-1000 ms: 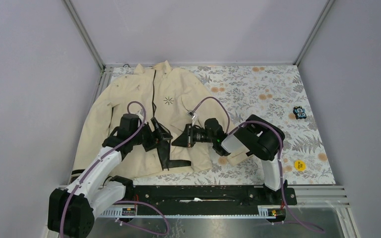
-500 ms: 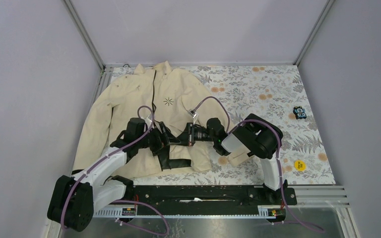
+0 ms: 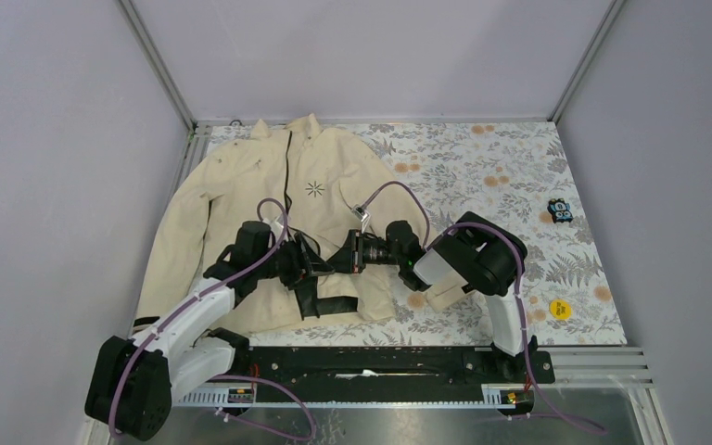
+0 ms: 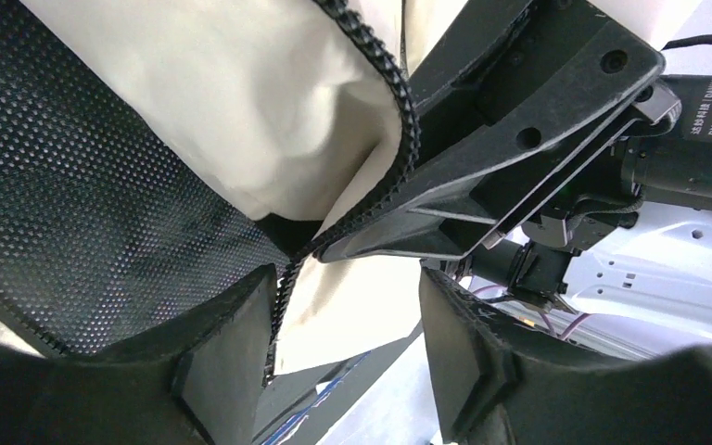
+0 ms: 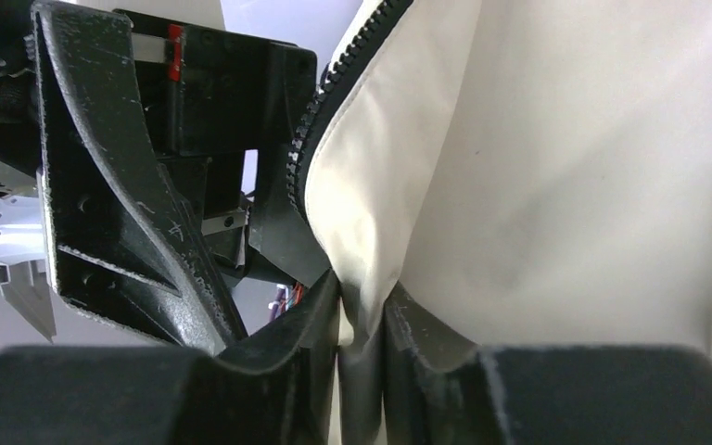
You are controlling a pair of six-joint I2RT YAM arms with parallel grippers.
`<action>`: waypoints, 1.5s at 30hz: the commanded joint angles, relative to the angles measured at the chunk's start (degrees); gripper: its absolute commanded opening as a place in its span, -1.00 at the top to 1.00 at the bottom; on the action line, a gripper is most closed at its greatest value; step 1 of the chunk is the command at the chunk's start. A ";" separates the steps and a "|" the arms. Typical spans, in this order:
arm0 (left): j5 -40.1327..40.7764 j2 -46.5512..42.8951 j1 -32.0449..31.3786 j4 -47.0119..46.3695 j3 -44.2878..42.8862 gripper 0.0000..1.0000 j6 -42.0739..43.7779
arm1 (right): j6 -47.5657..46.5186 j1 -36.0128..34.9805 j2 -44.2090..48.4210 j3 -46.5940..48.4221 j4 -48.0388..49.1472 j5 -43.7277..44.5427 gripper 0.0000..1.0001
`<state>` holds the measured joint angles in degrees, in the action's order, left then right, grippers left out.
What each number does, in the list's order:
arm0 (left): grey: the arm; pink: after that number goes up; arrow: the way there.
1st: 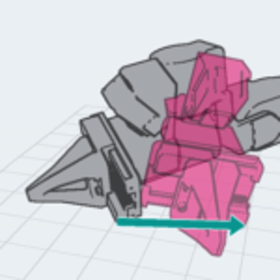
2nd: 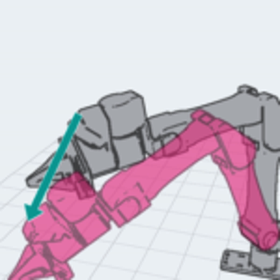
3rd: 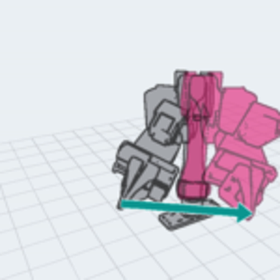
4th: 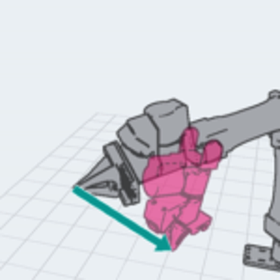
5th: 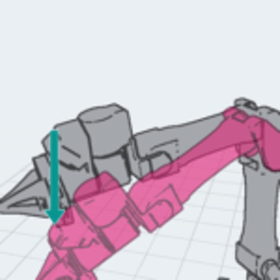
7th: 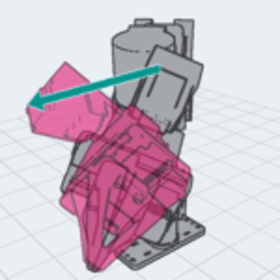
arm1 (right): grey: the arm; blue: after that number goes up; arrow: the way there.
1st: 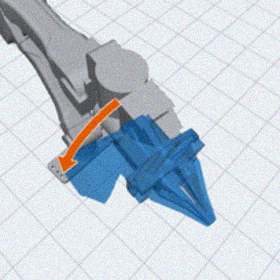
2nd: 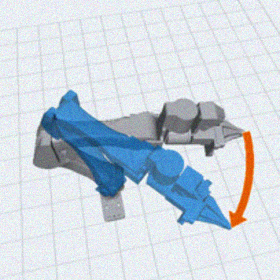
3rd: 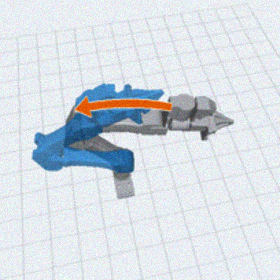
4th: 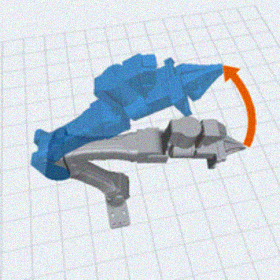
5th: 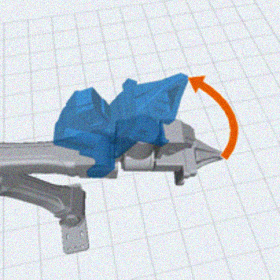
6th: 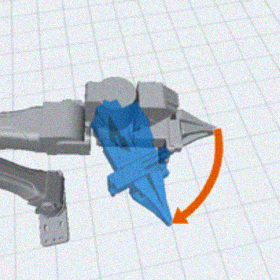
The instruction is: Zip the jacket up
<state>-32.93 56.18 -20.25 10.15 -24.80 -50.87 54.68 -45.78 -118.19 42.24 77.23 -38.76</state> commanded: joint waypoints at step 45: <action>-0.58 8.66 -4.26 -8.58 -3.65 0.54 -1.11 | -25.49 -10.11 26.97 -8.40 -32.44 24.72 -0.76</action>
<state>-33.41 63.75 -23.86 5.10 -26.59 -52.16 29.41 -55.86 -89.73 32.95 39.51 -12.25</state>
